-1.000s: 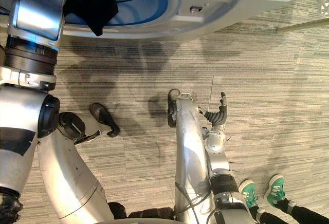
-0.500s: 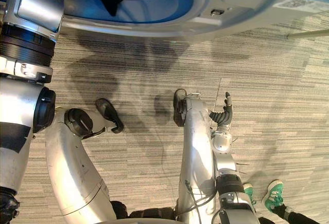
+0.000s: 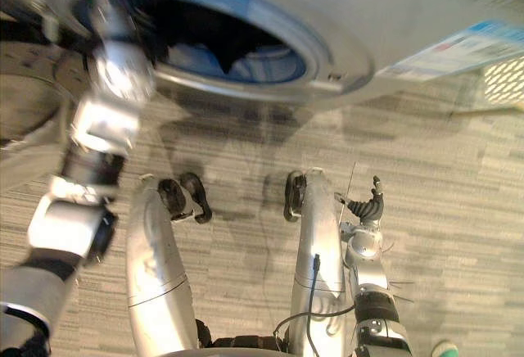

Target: Pick up the laundry basket with both hands and put the clothes into the washing machine.

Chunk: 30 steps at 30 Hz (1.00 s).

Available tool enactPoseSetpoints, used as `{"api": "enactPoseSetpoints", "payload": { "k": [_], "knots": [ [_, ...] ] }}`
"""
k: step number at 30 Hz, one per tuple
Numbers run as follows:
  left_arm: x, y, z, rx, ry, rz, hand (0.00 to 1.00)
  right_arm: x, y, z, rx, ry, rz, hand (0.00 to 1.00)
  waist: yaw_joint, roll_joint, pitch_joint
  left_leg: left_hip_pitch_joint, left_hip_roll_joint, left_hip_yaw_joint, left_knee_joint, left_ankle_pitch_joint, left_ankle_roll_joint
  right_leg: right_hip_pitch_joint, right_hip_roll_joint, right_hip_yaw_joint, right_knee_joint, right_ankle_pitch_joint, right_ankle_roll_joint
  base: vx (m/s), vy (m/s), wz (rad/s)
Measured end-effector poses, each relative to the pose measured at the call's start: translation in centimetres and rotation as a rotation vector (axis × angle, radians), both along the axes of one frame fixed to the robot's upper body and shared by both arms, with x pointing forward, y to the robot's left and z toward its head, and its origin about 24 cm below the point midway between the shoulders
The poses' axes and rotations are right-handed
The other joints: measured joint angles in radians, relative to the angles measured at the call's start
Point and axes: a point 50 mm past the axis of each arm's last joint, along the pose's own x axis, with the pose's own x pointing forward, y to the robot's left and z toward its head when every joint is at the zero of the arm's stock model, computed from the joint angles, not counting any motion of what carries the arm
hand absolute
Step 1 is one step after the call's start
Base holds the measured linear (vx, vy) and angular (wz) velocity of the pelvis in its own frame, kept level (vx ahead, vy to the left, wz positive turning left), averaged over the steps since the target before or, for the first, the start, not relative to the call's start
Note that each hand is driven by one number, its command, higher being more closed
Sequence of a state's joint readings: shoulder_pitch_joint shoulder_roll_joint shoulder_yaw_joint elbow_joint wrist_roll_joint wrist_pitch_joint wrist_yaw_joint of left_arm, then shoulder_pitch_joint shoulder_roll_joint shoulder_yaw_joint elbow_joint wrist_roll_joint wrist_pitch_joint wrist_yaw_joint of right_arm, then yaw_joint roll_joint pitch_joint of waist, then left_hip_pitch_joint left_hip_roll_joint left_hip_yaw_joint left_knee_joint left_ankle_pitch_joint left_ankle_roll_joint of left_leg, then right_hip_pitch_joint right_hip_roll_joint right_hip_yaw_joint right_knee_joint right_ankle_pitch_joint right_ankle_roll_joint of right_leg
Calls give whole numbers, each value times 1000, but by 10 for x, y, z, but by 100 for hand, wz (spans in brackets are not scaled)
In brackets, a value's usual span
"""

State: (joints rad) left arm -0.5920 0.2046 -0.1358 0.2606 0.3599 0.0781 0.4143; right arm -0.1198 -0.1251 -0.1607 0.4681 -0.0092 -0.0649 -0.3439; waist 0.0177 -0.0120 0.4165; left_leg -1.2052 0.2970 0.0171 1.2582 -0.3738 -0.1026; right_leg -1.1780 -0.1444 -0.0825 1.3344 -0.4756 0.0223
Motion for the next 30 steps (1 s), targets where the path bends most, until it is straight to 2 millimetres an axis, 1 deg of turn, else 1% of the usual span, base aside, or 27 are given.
{"api": "enactPoseSetpoints", "payload": {
  "k": [1, 2, 3, 4, 5, 7, 8, 9, 10, 12, 13, 15, 17, 18, 19, 20, 21, 23, 26, 28, 30],
  "knots": [
    [-8, 0, -30, -52, 99, -22, 0, -2, 5, -6, 13, 28, 22, 0, 1, 0, -12, 46, -3, -5, -45, 15, -8, 54, -2, -14, -35, -1, -5, 88, -138, 35],
    [-17, 0, -55, -101, 195, -50, 0, -3, 13, -12, 32, 55, 45, 0, 4, 0, -13, 104, -7, -9, -91, 32, -12, 118, -7, -35, -71, -1, -12, 81, -119, 38],
    [-22, -1, -66, -122, 235, -60, 0, -4, 16, -14, 39, 66, 53, 0, 5, 0, -15, 129, -12, -10, -115, 39, -15, 147, -10, -44, -89, -1, -13, 70, -123, 43],
    [-31, -1, -87, -152, 311, -73, 0, -6, 20, -19, 56, 91, 67, 0, 8, 0, -33, 175, -23, -13, -167, 57, -20, 195, -16, -58, -127, 1, -15, 59, -111, 38],
    [-39, -1, -106, -177, 381, -80, 0, -7, 21, -23, 61, 112, 70, 0, 16, 1, -53, 216, -28, -13, -214, 71, -24, 238, -16, -72, -167, 7, -26, 46, -85, 32],
    [-49, 2, -126, -207, 453, -76, 0, -10, 20, -27, 62, 135, 75, 0, 24, 1, -71, 275, -33, -14, -278, 90, -26, 301, -15, -92, -223, 18, -28, 69, -58, 21],
    [-57, 6, -140, -233, 505, -67, 0, -12, 21, -30, 67, 151, 75, 0, 25, 2, -74, 334, -36, -15, -333, 107, -32, 364, -16, -109, -273, 31, -31, 120, -59, 28],
    [-67, 10, -155, -256, 563, -46, 0, -19, 22, -38, 76, 182, 71, 0, 25, 0, -93, 384, -40, -12, -388, 126, -31, 418, -15, -124, -324, 44, -28, 111, -32, 28],
    [-72, 12, -163, -269, 594, -35, 0, -22, 22, -42, 80, 201, 68, 0, 25, 1, -102, 410, -43, -11, -416, 134, -33, 447, -15, -131, -351, 48, -23, 111, 13, 27],
    [-96, 24, -199, -356, 735, 29, 0, -42, 22, -61, 101, 298, 55, 0, 25, -2, -133, 551, -60, 10, -562, 181, -27, 584, -15, -150, -486, 89, -11, 139, 40, 22],
    [-104, 28, -208, -374, 770, 50, 0, -47, 22, -66, 106, 321, 52, 0, 25, -3, -145, 588, -65, 17, -601, 190, -26, 619, -15, -152, -523, 100, -9, 165, 47, 11],
    [-137, 43, -239, -428, 905, 117, 0, -67, 24, -81, 131, 399, 54, 0, 24, -3, -197, 720, -72, 52, -737, 228, -22, 742, -11, -164, -658, 141, 10, 170, 49, 3],
    [-155, 48, -254, -445, 983, 146, 0, -77, 25, -89, 146, 438, 56, 0, 26, -2, -232, 787, -75, 71, -801, 243, -22, 807, -5, -164, -735, 168, 21, 156, 61, -6],
    [-168, 53, -266, -463, 1045, 178, 0, -82, 25, -93, 155, 464, 60, 0, 26, 4, -262, 824, -76, 77, -841, 253, -18, 855, 3, -170, -802, 192, 31, 208, 104, -6],
    [-181, 55, -276, -468, 1103, 202, 0, -89, 25, -99, 161, 498, 56, 0, 25, 3, -289, 866, -84, 87, -888, 266, -16, 899, 5, -170, -863, 214, 39, 202, 112, -1],
    [-186, 56, -280, -474, 1132, 210, 0, -92, 24, -102, 168, 515, 52, 0, 24, 3, -304, 888, -90, 92, -915, 276, -12, 918, 5, -170, -895, 226, 44, 159, 95, -3],
    [-196, 57, -288, -485, 1180, 218, 0, -98, 21, -107, 179, 549, 46, 0, 24, 3, -328, 930, -101, 99, -975, 295, -9, 955, 7, -171, -963, 254, 52, 129, 77, -3],
    [-204, 59, -294, -487, 1223, 225, 0, -102, 19, -111, 185, 578, 34, 0, 24, 7, -339, 981, -111, 116, -1035, 312, -3, 1010, 12, -166, -1050, 294, 62, 140, 91, -14],
    [-212, 66, -298, -472, 1251, 244, 0, -104, 18, -116, 194, 618, 44, 0, 22, 9, -342, 1014, -123, 134, -1056, 314, -1, 1065, 21, -146, -1142, 348, 73, 95, 85, -24],
    [-214, 69, -298, -467, 1255, 251, 0, -102, 17, -117, 196, 632, 51, 0, 24, 9, -341, 1025, -125, 158, -1068, 317, 4, 1067, 25, -125, -1168, 378, 74, 31, 72, -38],
    [-213, 69, -298, -466, 1257, 253, 0, -95, 19, -115, 189, 621, 66, 0, 25, 12, -337, 1028, -120, 189, -1064, 318, 6, 1048, 34, -94, -1175, 419, 76, -43, 66, -51]
  ]
}}
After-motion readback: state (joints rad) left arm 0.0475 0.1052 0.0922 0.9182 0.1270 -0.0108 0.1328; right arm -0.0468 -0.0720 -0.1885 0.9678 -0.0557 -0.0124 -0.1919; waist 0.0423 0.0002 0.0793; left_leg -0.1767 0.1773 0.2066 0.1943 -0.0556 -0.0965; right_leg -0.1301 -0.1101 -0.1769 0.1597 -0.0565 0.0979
